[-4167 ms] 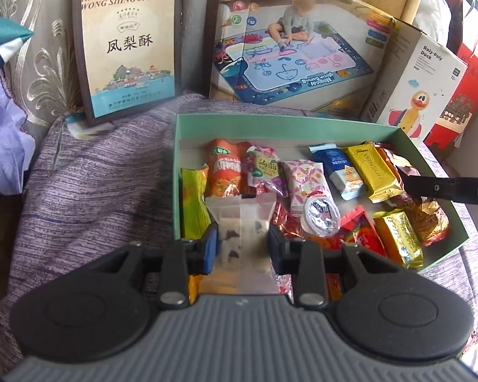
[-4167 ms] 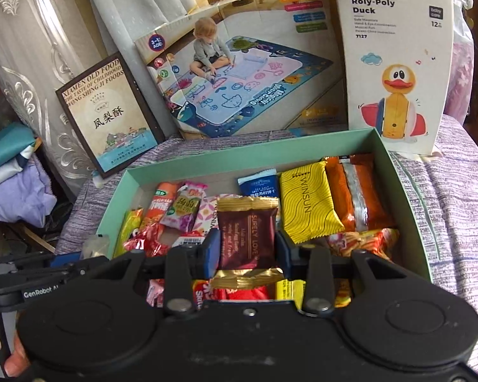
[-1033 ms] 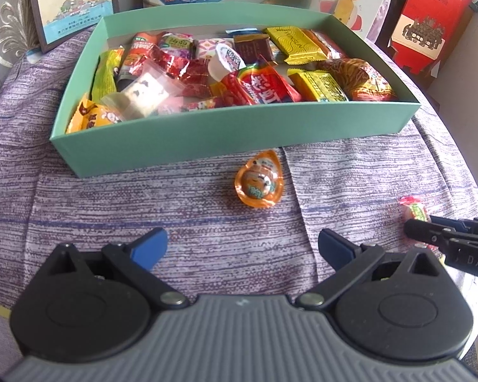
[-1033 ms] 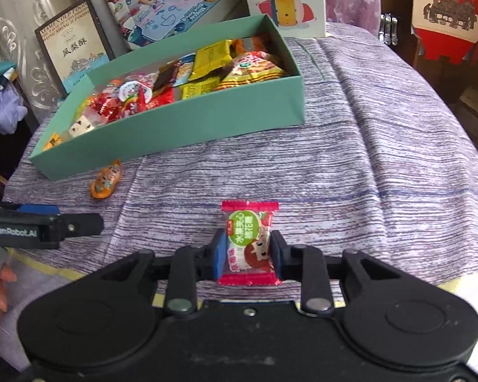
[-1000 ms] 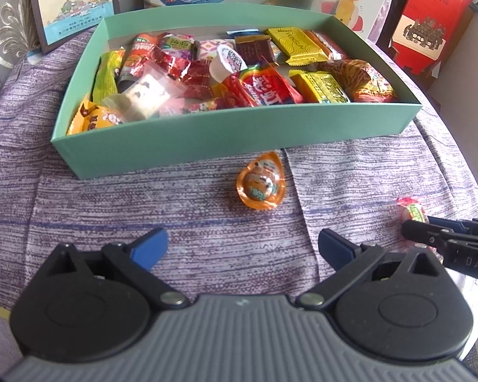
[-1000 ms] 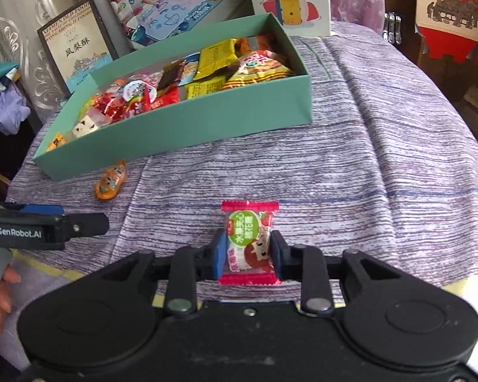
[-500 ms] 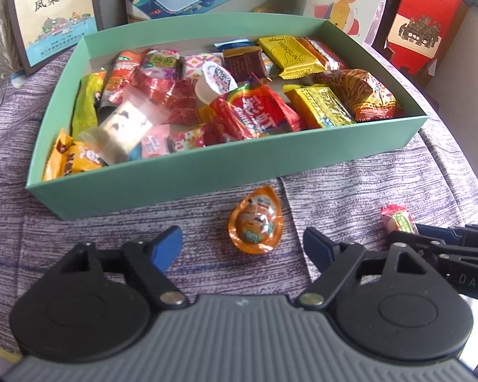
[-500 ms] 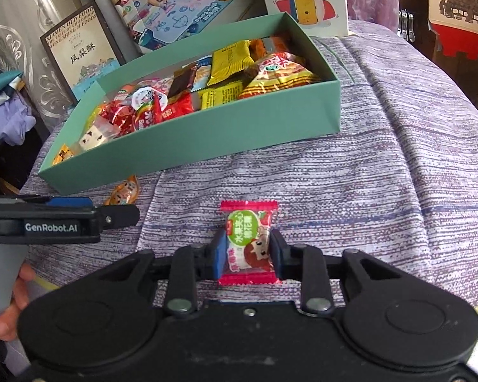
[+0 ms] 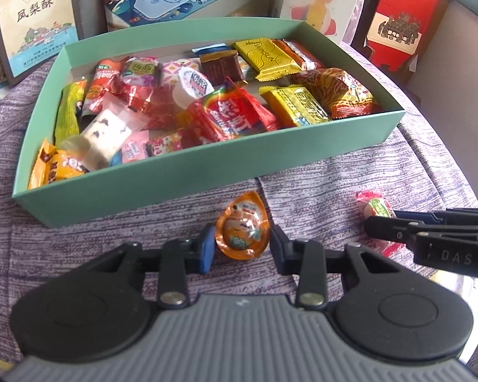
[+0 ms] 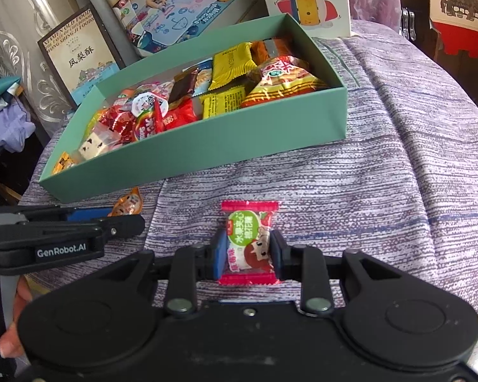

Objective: Organize snacks
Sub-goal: 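Grasp the orange jelly cup with the left gripper while the right grasps the pink-green candy, then drop both snacks into the green box and open both grippers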

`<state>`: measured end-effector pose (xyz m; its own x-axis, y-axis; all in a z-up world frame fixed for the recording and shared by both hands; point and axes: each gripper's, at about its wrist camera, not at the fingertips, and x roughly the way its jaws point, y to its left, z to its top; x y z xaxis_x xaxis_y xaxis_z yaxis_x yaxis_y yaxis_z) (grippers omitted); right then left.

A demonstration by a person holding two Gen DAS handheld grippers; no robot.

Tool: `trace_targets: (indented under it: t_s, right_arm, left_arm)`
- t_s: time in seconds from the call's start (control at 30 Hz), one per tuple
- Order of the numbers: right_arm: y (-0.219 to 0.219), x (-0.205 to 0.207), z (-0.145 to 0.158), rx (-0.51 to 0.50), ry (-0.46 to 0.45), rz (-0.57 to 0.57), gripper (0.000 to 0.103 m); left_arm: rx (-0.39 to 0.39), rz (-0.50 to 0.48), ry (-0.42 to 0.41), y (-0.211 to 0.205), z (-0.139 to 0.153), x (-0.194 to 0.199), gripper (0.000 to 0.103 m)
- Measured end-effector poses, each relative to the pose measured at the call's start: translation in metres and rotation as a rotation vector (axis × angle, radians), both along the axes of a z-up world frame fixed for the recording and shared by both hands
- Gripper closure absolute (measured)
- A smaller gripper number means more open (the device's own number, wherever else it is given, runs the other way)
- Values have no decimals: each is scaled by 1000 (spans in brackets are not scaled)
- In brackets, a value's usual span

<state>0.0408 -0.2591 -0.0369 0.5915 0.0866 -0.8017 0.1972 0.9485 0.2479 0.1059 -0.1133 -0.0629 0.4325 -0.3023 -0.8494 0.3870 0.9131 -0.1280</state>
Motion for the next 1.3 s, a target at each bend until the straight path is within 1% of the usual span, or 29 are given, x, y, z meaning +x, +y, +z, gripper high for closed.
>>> trace_targets:
  t_s: [0.17, 0.4, 0.57, 0.7, 0.8, 0.9, 1.3]
  right_arm:
    - [1, -2, 20, 12, -35, 25, 75]
    - [6, 12, 57, 28, -103, 66, 75]
    - [5, 34, 74, 34, -145, 69, 75]
    - [2, 58, 83, 30, -168, 63, 75]
    - [-1, 79, 84, 36, -165, 56, 75]
    - [-2, 99, 81, 39, -156, 52, 75]
    - [-9, 162, 50, 49, -106, 46, 75]
  left_arm:
    - [-30, 12, 3, 18, 14, -5, 68]
    - [-71, 54, -59, 45, 49, 0, 67]
    - [-72, 90, -114, 57, 75, 24, 67]
    - [-62, 113, -142, 63, 87, 51, 67]
    - [-66, 124, -140, 63, 89, 73, 67]
    - [-58, 129, -129, 58, 84, 96, 67]
    - [-12, 80, -112, 21, 65, 170, 67]
